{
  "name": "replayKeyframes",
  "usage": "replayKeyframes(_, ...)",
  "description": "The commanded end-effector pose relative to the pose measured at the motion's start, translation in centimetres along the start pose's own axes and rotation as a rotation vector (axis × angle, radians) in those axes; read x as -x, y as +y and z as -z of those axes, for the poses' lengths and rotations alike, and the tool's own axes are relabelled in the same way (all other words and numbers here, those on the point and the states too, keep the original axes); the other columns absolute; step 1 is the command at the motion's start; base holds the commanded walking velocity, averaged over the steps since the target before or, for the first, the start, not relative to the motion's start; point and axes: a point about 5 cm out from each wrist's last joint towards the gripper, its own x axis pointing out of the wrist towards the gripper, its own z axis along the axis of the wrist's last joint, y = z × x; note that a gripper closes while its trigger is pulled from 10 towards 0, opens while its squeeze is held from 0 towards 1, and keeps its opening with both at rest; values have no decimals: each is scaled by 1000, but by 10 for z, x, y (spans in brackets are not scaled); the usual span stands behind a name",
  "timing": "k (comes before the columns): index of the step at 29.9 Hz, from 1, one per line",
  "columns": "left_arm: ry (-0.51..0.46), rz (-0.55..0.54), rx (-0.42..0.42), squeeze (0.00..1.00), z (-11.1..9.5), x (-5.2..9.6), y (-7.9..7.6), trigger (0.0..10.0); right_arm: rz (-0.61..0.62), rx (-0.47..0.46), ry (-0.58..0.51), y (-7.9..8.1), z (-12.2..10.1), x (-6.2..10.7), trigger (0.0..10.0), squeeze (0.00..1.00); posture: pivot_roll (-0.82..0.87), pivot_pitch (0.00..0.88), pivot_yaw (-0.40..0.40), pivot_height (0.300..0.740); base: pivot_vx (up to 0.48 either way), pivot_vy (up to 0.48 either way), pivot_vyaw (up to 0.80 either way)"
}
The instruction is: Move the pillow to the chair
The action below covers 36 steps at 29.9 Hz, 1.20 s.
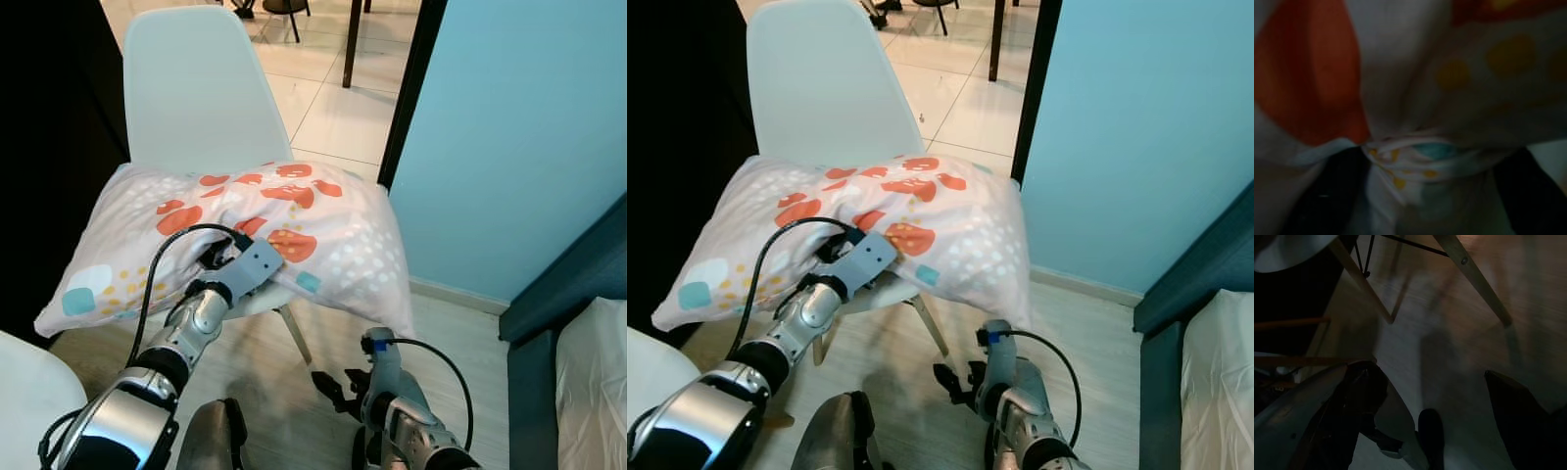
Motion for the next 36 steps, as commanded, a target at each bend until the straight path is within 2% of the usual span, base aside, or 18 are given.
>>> replayKeyframes(1,114,67,28,1000,17,3,16,10000,29,-52,84,-4,26,8,10000,0,-88,264,-6,585,0,0,0)
replayKeyframes(3,172,110,32,1000,27,7,26,10000,31,-52,85,-5,25,8,10000,0,-82,259,-9,585,0,0,0)
replayKeyframes(6,204,140,31,1000,33,9,32,10000,31,-51,86,-5,25,8,10000,0,-78,257,-11,585,0,0,0)
replayKeyframes(8,244,136,-4,1000,39,13,51,10000,29,-49,87,-4,24,7,10000,0,-76,252,-12,585,0,0,0)
replayKeyframes(9,244,136,-4,1000,39,13,51,10000,29,-49,87,-4,24,7,10000,0,-76,252,-12,585,0,0,0)
replayKeyframes(11,266,134,-53,1000,42,17,68,10000,24,-48,84,-3,22,6,10000,0,-73,245,-16,585,0,0,0)
replayKeyframes(14,247,161,-54,1000,33,22,89,10000,18,-44,81,-2,19,4,10000,0,-77,230,-19,585,0,0,0)
replayKeyframes(17,199,246,-30,1000,18,28,97,10000,18,-42,78,-2,17,3,10000,0,-77,226,-19,585,0,0,0)
replayKeyframes(21,198,394,-108,1000,8,44,104,10000,21,-39,71,-4,13,3,10000,0,-77,214,-19,585,0,0,0)
replayKeyframes(28,214,454,-99,1000,0,59,109,10000,25,-39,65,-3,10,2,10000,0,-76,203,-16,585,0,0,0)
replayKeyframes(30,100,463,19,1000,-20,64,110,10000,23,-40,62,-2,9,1,10000,0,-74,198,-15,585,0,0,0)
replayKeyframes(31,100,463,19,1000,-20,64,110,10000,23,-40,62,-2,9,1,10000,0,-74,198,-15,585,0,0,0)
replayKeyframes(32,35,466,71,1000,-29,65,111,10000,22,-40,61,-2,9,0,10000,0,-74,198,-15,585,0,0,0)
replayKeyframes(33,-274,449,238,1000,-67,70,119,10000,21,-39,58,-1,7,0,10000,0,-70,186,-14,585,0,0,0)
replayKeyframes(34,-274,449,238,1000,-67,70,119,10000,21,-39,58,-1,7,0,10000,0,-70,186,-14,585,0,0,0)
replayKeyframes(35,-391,432,304,624,-80,74,123,10000,21,-38,56,-1,6,-1,10000,0,-70,186,-14,585,0,0,0)
replayKeyframes(36,-503,411,376,0,-91,77,125,10000,22,-36,55,-1,6,-1,10000,0,-70,182,-14,585,0,0,0)
